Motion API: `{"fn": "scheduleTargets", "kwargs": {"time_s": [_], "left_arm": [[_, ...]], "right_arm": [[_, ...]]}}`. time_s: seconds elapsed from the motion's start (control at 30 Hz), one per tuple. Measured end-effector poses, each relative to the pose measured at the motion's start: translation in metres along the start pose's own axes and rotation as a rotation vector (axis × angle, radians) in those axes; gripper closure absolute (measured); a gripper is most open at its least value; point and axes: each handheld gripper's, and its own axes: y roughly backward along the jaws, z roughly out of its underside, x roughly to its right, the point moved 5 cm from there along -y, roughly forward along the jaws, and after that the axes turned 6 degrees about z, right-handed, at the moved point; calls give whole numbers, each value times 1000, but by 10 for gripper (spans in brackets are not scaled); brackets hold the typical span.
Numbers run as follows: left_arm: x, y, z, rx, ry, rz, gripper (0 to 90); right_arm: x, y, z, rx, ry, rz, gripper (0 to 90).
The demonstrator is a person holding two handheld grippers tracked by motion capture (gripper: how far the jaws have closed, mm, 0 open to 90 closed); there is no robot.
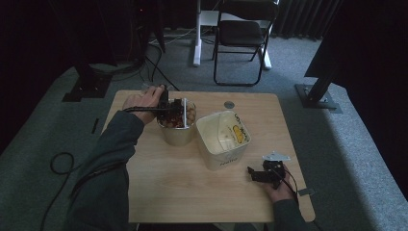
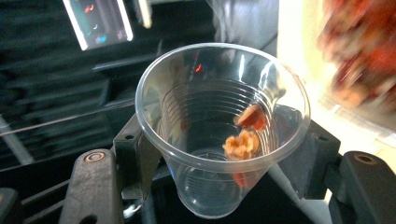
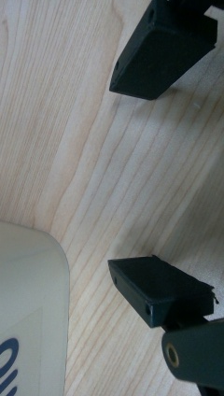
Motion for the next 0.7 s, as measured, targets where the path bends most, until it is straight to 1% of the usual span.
{"fn": "scheduleTargets", "kwargs": {"time_s": [0.03, 0.07, 0.1, 0.13, 0.17, 0.2, 0.23, 0.27, 0.3, 0.33, 0.37, 0.4, 0.43, 0.47, 0.5, 0.53, 0.57, 0.6, 0.63, 0.67, 0.7], "left_arm": [[0, 1, -1, -4, -22, -21, 362], [-1, 6, -3, 47, 4, -8, 364], [-3, 4, -2, 13, 2, -9, 364], [-2, 1, -1, -8, -15, -21, 364], [-2, 4, -3, 22, -17, -18, 364], [-2, 3, -3, 8, 3, 2, 364], [-2, 1, -2, -16, -26, -27, 364], [-1, 6, -5, 33, -24, -26, 364], [-3, 7, -5, 21, -6, -11, 365], [-3, 2, -3, -22, -22, -28, 365], [-3, 5, -5, 5, -37, -34, 364], [-4, 7, -5, 25, -5, -8, 365], [-5, 3, -3, -19, -18, -32, 365], [-4, 6, -4, 5, -36, -42, 365], [-5, 9, -6, 36, -4, -6, 366], [-5, 5, -4, -5, -17, -32, 365], [-4, 8, -5, 17, -34, -37, 365], [-4, 10, -6, 38, -1, -5, 366], [-5, 5, -4, -4, -7, -23, 365], [-3, 4, -5, 0, -21, -20, 365], [-2, 5, -6, 17, -16, -11, 365]], "right_arm": [[0, 0, 0, 0, 0, 0, 130], [0, 0, 0, 0, 0, 0, 130], [0, 0, 0, 0, 0, 0, 131], [0, 0, 0, 0, 0, 0, 130], [0, 0, 0, 0, 0, 0, 130], [0, 0, 0, 0, 0, 0, 130], [0, 0, 0, 0, 0, 0, 131], [0, 0, 0, 0, 0, 0, 130], [0, 0, 0, 0, 0, 0, 130], [0, 0, 0, 0, 0, 0, 130], [0, 0, 0, 0, 0, 0, 130], [0, 0, 0, 0, 0, 0, 131], [0, 0, 0, 0, 0, 0, 130], [0, 0, 0, 0, 0, 0, 130], [0, 0, 0, 0, 0, 0, 131], [0, 0, 0, 0, 1, 0, 130], [0, 0, 0, 0, 0, 0, 130], [0, 0, 0, 0, 0, 0, 130], [0, 0, 0, 0, 1, 0, 130], [0, 0, 0, 0, 0, 0, 130], [0, 0, 0, 0, 0, 0, 130]]}}
